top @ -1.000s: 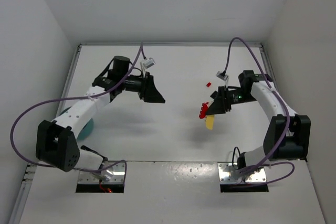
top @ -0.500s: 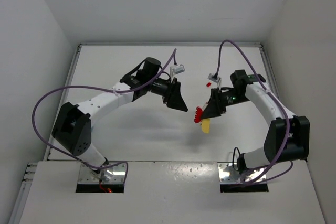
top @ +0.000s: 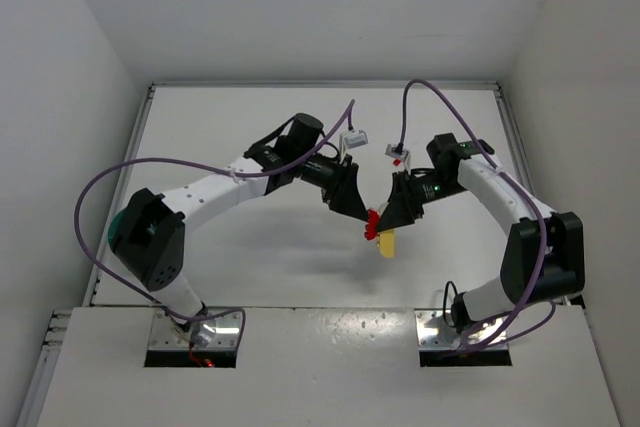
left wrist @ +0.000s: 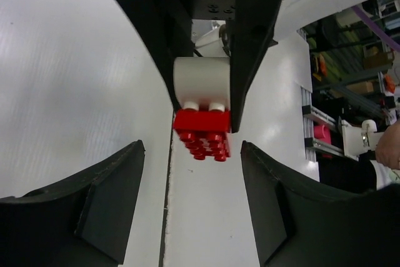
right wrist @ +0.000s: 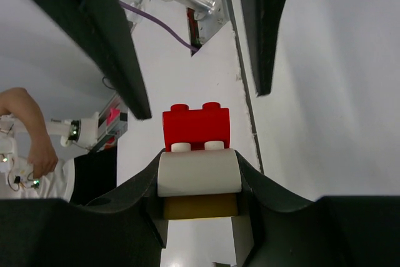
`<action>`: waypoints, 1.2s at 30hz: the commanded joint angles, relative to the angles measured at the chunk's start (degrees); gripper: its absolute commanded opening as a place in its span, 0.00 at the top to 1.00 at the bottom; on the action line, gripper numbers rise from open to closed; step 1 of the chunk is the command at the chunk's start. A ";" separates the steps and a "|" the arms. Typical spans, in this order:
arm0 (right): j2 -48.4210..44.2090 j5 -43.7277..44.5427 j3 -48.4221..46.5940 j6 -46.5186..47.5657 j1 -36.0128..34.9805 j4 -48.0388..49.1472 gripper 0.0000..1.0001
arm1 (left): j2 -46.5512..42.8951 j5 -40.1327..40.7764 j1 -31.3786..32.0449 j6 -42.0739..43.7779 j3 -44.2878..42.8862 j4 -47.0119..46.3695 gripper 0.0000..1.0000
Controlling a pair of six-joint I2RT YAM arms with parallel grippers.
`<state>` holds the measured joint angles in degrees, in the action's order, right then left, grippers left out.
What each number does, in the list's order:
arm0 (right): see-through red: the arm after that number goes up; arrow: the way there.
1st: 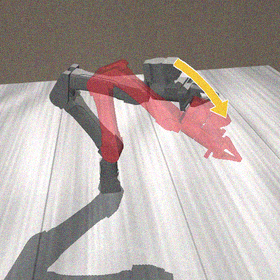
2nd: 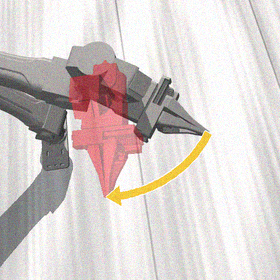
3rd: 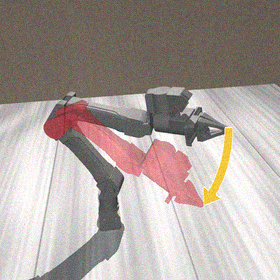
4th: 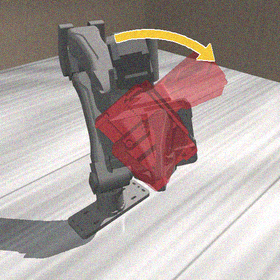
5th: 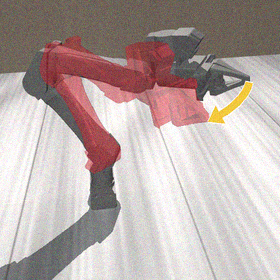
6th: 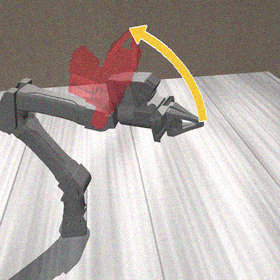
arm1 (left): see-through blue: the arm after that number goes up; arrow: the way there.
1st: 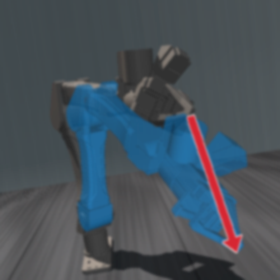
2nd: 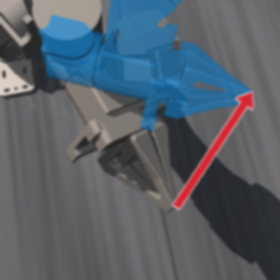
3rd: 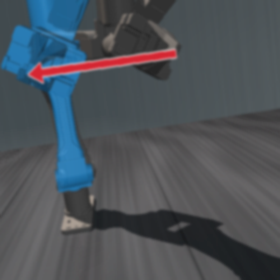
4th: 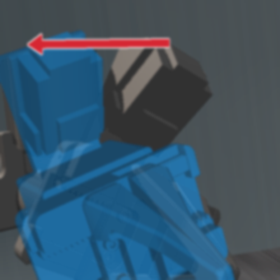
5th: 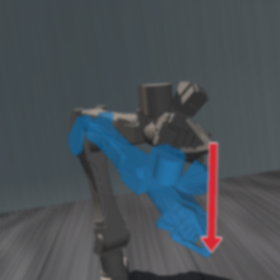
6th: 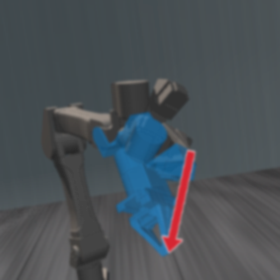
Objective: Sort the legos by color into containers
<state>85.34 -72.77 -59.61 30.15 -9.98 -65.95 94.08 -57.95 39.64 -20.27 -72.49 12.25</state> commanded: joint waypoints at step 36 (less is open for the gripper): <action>0.18 -0.53 -1.56 -2.47 -0.39 5.13 1.00 | -7.24 3.46 -0.26 10.33 8.67 2.78 0.87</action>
<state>86.30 -70.70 -60.12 27.99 -10.87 -61.87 89.82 -54.35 40.64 -13.54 -65.65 13.50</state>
